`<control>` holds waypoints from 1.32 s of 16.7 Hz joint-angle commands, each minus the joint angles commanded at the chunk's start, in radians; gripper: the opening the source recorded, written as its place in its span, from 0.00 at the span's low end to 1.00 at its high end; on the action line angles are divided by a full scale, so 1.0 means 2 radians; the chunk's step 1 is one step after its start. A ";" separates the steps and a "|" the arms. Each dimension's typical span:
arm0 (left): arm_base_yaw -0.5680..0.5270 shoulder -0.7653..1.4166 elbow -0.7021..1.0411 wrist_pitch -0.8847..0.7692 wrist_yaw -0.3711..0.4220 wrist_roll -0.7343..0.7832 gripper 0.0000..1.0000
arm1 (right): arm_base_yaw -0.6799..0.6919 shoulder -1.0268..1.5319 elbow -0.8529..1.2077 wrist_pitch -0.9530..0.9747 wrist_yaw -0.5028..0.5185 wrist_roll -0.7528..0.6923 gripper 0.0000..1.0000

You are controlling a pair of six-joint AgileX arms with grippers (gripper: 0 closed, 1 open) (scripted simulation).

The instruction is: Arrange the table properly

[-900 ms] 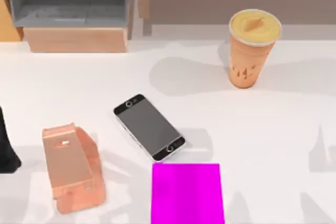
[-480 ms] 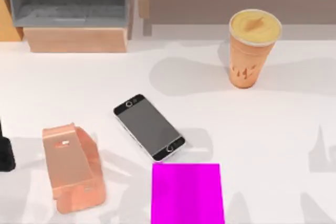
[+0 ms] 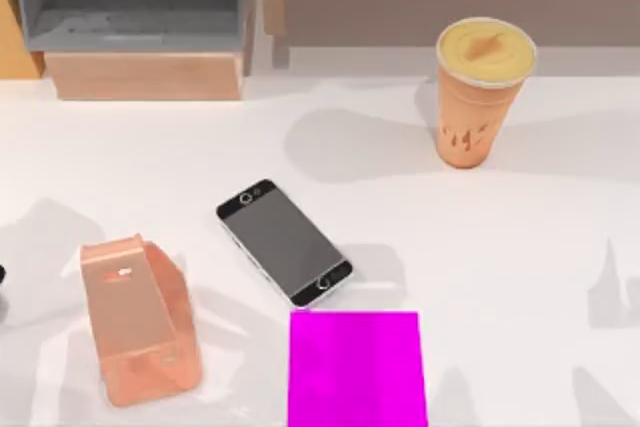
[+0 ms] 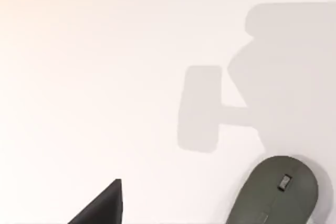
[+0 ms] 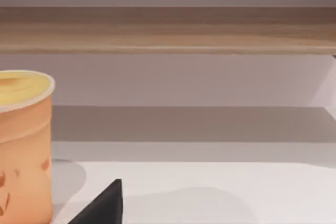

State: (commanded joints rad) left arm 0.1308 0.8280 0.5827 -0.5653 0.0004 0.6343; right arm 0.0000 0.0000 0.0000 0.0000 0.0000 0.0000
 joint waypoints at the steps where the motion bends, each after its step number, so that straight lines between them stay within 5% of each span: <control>1: 0.007 0.047 0.031 -0.030 0.000 0.034 1.00 | 0.000 0.000 0.000 0.000 0.000 0.000 1.00; 11: 0.054 0.374 0.242 -0.235 0.000 0.265 1.00 | 0.000 0.000 0.000 0.000 0.000 0.000 1.00; 22: 0.055 0.408 0.214 -0.182 0.000 0.271 1.00 | 0.000 0.000 0.000 0.000 0.000 0.000 1.00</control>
State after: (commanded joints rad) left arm 0.2412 1.6441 1.0106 -0.9299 0.0005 1.1767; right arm 0.0000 0.0000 0.0000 0.0000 0.0000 0.0000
